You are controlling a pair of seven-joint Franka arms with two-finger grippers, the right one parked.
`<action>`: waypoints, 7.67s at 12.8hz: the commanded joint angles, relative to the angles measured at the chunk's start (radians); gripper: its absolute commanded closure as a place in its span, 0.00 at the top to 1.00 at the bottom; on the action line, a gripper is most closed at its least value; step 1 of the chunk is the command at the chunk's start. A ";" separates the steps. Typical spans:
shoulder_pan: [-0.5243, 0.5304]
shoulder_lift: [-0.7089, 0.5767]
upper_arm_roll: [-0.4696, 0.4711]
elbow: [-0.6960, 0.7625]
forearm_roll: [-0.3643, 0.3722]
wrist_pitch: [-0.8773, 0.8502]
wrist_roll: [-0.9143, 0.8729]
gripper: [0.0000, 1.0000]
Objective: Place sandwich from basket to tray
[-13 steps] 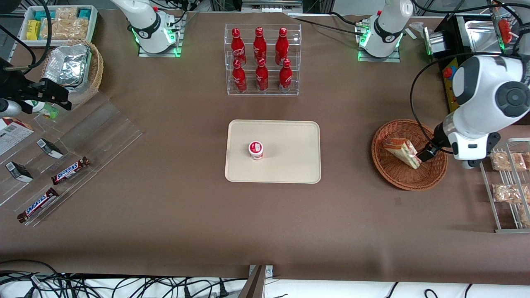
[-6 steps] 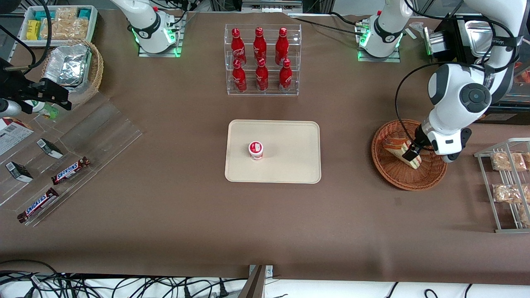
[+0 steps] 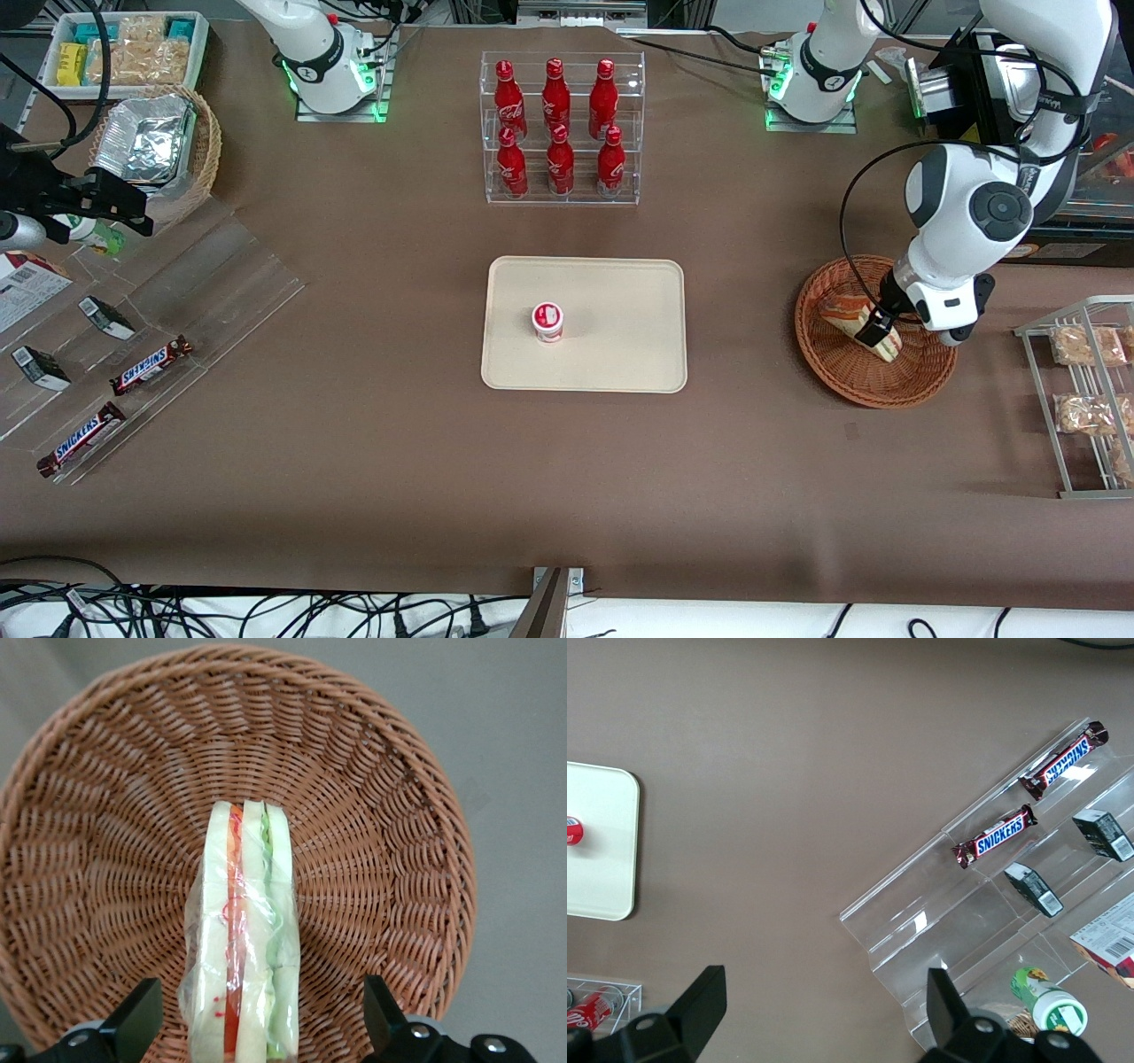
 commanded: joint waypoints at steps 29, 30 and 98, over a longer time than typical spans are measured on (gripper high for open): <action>-0.010 0.013 -0.271 0.586 0.005 -0.700 0.342 0.00; -0.012 0.013 -0.317 0.586 0.005 -0.696 0.378 0.00; -0.073 -0.142 0.008 0.797 -0.150 -1.056 1.138 1.00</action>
